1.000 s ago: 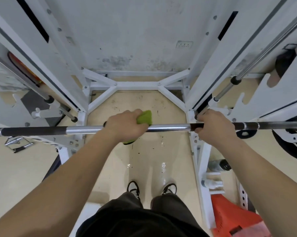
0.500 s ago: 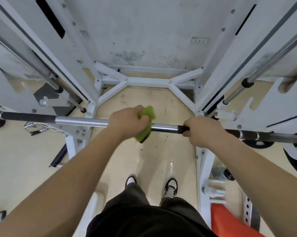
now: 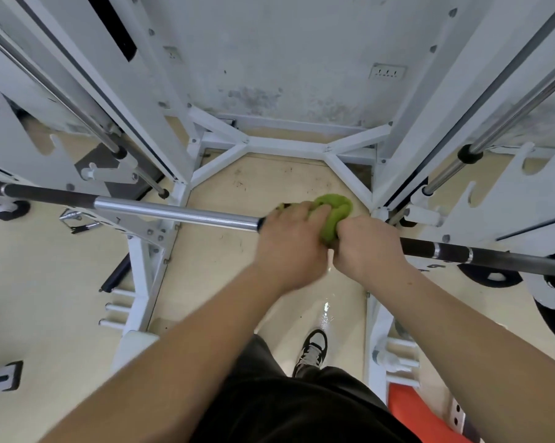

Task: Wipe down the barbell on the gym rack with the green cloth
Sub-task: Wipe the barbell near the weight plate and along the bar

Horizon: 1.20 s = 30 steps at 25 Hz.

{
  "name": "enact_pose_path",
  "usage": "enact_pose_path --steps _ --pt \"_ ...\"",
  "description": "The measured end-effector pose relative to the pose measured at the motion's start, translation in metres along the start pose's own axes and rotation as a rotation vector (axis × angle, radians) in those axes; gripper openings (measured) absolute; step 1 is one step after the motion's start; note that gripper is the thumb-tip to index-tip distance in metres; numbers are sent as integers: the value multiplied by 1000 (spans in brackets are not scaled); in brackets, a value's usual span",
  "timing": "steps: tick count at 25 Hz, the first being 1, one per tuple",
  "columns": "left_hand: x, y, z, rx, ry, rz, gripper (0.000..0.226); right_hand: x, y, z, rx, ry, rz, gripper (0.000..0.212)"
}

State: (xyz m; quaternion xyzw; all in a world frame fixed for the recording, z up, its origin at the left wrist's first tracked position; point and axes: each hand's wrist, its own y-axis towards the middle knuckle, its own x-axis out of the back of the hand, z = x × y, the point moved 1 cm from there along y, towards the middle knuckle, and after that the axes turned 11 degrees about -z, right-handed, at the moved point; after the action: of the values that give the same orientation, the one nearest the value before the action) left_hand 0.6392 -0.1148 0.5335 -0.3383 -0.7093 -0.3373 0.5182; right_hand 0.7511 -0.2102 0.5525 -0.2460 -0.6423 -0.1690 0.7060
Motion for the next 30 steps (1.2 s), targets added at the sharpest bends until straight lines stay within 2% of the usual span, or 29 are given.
enact_pose_path --steps 2,5,6,7,9,10,12,13,15,17,19,20,22,24,27,30 --pt "-14 -11 -20 12 -68 -93 54 4 5 -2 -9 -8 19 16" --pt "-19 -31 22 -123 -96 -269 42 8 10 -2 12 8 42 13" --pt "-20 -38 42 -117 -59 -341 37 8 10 -2 16 21 47 12" --pt "-17 -46 58 -28 -26 -416 34 8 10 -1 24 30 53 14" --pt "-12 -62 82 371 -133 -550 35 8 10 0 30 38 75 16" --pt "-6 -66 84 626 -333 -617 36 8 10 1 24 48 83 16" --pt "7 -58 69 1085 -888 -741 32 11 12 1 -1 89 77 16" --pt "11 -50 52 1246 -1126 -767 31 12 12 1 -14 108 54 17" --pt "4 -36 14 1396 -1433 -702 29 16 9 3 -33 119 -5 16" --pt "-5 -38 -30 1371 -1603 -439 26 18 8 4 -24 79 -19 10" --pt "-11 -52 -58 1297 -1642 -105 33 22 11 6 12 4 45 28" --pt "-10 -57 -62 1287 -1656 -26 40 26 13 6 22 -30 93 36" --pt "-11 -65 -47 1352 -1724 -53 57 34 17 7 9 -6 127 49" --pt "-6 -74 -17 1443 -1762 -160 64 37 21 15 4 85 63 54" --pt "11 -89 23 1510 -1654 -348 35 32 24 42 26 262 -20 48" --pt "37 -92 46 1378 -1524 -293 27 24 33 67 5 373 -29 45"
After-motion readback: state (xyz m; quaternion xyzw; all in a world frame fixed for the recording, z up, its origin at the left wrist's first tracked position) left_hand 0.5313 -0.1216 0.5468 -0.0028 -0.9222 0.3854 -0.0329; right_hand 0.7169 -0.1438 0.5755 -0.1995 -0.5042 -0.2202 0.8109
